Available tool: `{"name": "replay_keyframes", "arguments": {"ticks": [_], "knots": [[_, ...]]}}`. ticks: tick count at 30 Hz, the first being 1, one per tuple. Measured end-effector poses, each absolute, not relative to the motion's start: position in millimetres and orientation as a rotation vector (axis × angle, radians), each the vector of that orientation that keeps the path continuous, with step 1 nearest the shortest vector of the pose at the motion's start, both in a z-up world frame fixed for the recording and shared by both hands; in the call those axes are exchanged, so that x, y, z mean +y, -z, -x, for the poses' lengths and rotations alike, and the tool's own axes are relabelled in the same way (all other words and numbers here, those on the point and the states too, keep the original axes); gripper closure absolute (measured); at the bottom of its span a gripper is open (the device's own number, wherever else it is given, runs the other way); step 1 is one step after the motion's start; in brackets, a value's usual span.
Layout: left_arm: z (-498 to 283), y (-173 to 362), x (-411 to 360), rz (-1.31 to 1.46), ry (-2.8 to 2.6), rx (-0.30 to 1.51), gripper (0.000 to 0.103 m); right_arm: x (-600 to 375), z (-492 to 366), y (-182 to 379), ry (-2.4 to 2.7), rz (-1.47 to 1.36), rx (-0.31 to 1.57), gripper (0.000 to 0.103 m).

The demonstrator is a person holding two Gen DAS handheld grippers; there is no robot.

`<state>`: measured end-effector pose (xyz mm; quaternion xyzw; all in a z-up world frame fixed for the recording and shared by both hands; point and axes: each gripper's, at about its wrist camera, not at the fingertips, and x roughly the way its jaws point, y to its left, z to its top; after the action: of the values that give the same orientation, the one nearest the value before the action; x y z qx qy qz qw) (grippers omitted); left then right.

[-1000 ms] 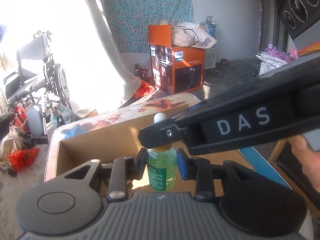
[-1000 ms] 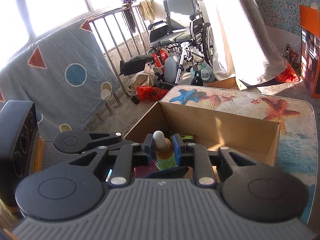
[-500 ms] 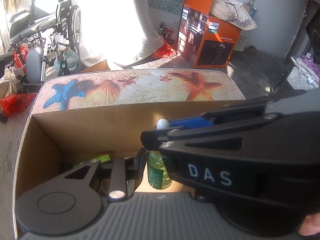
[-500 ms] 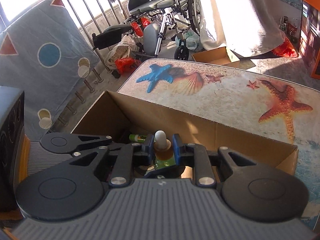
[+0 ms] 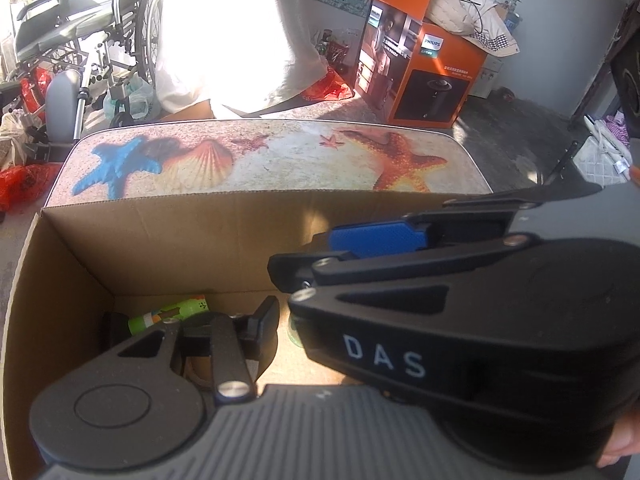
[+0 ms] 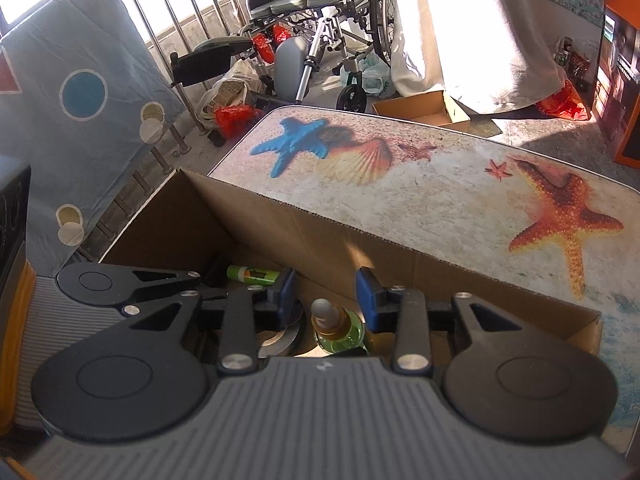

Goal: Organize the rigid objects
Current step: 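Carry the green dropper bottle into the box, lower it and open the right gripper, then withdraw the right gripper from the box toward the white charger plug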

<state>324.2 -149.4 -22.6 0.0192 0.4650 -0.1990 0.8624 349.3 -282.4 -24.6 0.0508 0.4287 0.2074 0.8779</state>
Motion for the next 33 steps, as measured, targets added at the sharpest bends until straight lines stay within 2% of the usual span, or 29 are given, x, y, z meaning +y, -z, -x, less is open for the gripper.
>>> {"name": "replay_keyframes", "arguments": {"ticks": [2,8,16,24,28,33], "knots": [[-317.0,15.8,-149.0,-0.042,0.419,0.964,0.045,-286.7,-342.6,17.1,-0.425,-0.122,0.880,0.059],[-273.3,-19.3,-144.0,-0.075,0.453,0.881,0.032,-312.0,-291.1,-26.7,-0.413,-0.216,0.792,0.055],[-174.9,-54.2,-105.6,-0.105,0.502,0.773,0.027,-339.5,-161.2,-71.4,-0.427,-0.323,0.635,0.052],[-81.6,-34.9,-63.5,-0.078,0.571,0.759,0.026,-323.5,-57.1,-26.2,-0.438,-0.435,0.664,0.052],[-57.5,-13.7,-60.3,-0.125,0.571,0.742,0.026,-307.2,-50.2,13.0,-0.432,-0.526,0.734,0.052],[-44.1,21.3,-69.0,-0.207,0.559,0.746,0.032,-287.7,-63.6,53.6,-0.412,-0.594,0.836,0.053]]}}
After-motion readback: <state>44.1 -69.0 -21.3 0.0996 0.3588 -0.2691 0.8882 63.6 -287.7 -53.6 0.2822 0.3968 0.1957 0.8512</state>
